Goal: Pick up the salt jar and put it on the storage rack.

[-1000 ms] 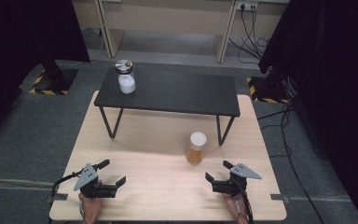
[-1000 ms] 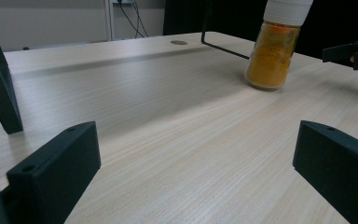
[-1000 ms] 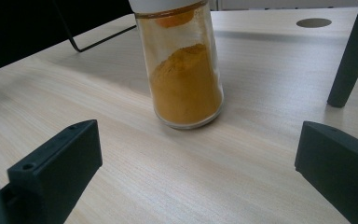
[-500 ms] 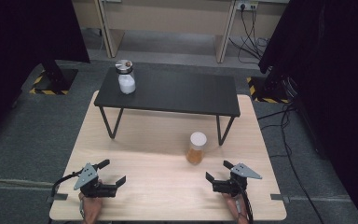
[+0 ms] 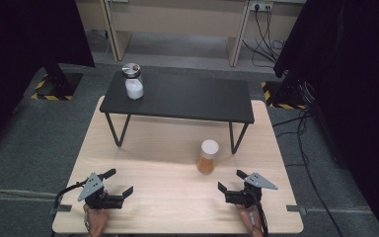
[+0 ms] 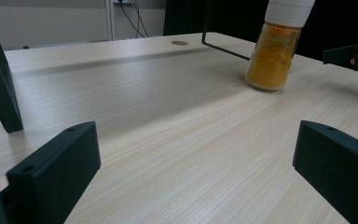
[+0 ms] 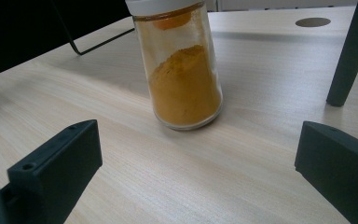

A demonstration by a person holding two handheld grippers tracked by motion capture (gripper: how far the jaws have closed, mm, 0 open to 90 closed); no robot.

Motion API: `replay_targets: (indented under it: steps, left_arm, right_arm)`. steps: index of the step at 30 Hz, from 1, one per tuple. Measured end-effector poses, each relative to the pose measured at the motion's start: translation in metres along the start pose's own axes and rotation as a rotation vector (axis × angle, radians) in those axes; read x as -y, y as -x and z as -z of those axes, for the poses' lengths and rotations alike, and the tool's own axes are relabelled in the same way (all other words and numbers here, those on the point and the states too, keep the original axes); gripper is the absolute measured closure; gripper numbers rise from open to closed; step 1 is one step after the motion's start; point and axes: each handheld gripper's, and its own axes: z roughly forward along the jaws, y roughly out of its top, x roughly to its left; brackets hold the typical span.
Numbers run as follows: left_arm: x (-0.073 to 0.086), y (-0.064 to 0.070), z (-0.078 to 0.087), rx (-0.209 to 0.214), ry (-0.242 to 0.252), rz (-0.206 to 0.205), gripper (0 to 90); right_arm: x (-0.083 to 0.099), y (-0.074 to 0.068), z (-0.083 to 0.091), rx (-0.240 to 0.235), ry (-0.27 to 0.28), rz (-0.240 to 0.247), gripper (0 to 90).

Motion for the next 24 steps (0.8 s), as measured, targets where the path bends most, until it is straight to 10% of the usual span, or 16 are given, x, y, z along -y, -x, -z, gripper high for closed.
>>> replay_targets:
  steps: [24]
  left_arm:
    - [0.0001,-0.0001,0.0002,0.002,0.000,0.000,0.1]
  right_arm:
    - [-0.0001,-0.0002,-0.0001,0.003,0.000,-0.004,0.5]
